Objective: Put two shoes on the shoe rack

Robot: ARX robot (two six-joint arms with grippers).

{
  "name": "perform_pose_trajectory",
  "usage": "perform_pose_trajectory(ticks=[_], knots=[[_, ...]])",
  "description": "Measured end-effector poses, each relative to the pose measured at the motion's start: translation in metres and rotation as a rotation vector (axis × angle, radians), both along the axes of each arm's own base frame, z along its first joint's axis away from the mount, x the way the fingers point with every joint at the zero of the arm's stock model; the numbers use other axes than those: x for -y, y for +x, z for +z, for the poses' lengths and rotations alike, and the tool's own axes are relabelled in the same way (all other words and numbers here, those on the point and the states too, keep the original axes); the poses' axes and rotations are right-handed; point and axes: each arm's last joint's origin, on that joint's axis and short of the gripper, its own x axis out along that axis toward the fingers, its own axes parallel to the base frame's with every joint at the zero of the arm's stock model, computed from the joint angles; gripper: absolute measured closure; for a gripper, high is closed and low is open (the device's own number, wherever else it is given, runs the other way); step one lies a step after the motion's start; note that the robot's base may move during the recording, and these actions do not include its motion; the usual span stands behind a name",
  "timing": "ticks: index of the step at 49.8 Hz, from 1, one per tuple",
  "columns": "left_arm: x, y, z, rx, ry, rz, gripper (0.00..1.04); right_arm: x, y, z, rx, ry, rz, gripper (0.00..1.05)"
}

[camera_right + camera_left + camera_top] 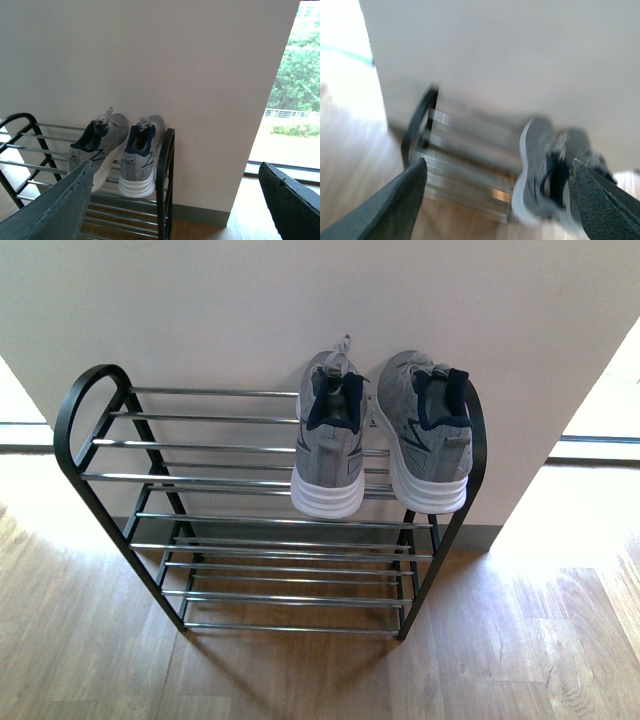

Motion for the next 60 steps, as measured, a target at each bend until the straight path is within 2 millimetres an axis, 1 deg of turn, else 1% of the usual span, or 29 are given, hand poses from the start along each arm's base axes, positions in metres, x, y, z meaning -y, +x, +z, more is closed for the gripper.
perform_pose_trajectory(ticks=[2, 3, 6, 11, 12, 15, 16, 18, 22, 32, 34, 38, 46, 60], knots=[[-0.007, -0.012, -0.001, 0.159, 0.069, -0.019, 0.29, 0.000, 0.000, 0.000, 0.000, 0.000, 0.000, 0.09], [-0.013, -0.020, -0.004, 0.251, 0.122, -0.026, 0.35, 0.000, 0.000, 0.000, 0.000, 0.000, 0.000, 0.09], [-0.021, -0.033, -0.014, 0.368, 0.213, -0.029, 0.45, 0.000, 0.000, 0.000, 0.000, 0.000, 0.000, 0.09], [-0.027, -0.044, -0.030, 0.407, 0.272, -0.034, 0.58, 0.000, 0.000, 0.000, 0.000, 0.000, 0.000, 0.09], [-0.030, -0.047, -0.039, 0.399, 0.289, -0.036, 0.63, 0.000, 0.000, 0.000, 0.000, 0.000, 0.000, 0.09], [-0.033, -0.054, -0.055, 0.376, 0.315, -0.052, 0.74, 0.000, 0.000, 0.000, 0.000, 0.000, 0.000, 0.09], [-0.035, -0.057, -0.061, 0.368, 0.324, -0.055, 0.79, 0.000, 0.000, 0.000, 0.000, 0.000, 0.000, 0.09], [-0.036, -0.061, -0.066, 0.366, 0.331, -0.061, 0.85, 0.000, 0.000, 0.000, 0.000, 0.000, 0.000, 0.09], [-0.041, -0.071, -0.076, 0.374, 0.340, -0.056, 1.03, 0.000, 0.000, 0.000, 0.000, 0.000, 0.000, 0.09], [-0.049, -0.089, -0.097, 0.373, 0.346, -0.062, 1.04, 0.000, 0.000, 0.000, 0.000, 0.000, 0.000, 0.09], [-0.054, -0.093, -0.100, 0.379, 0.342, -0.081, 1.04, 0.000, 0.000, 0.000, 0.000, 0.000, 0.000, 0.09], [-0.060, -0.099, -0.106, 0.376, 0.349, -0.047, 1.04, 0.000, 0.000, 0.000, 0.000, 0.000, 0.000, 0.09], [-0.060, -0.109, -0.115, 0.375, 0.348, -0.056, 1.04, 0.000, 0.000, 0.000, 0.000, 0.000, 0.000, 0.09], [-0.060, -0.122, -0.124, 0.378, 0.348, -0.055, 1.04, 0.000, 0.000, 0.000, 0.000, 0.000, 0.000, 0.09]])
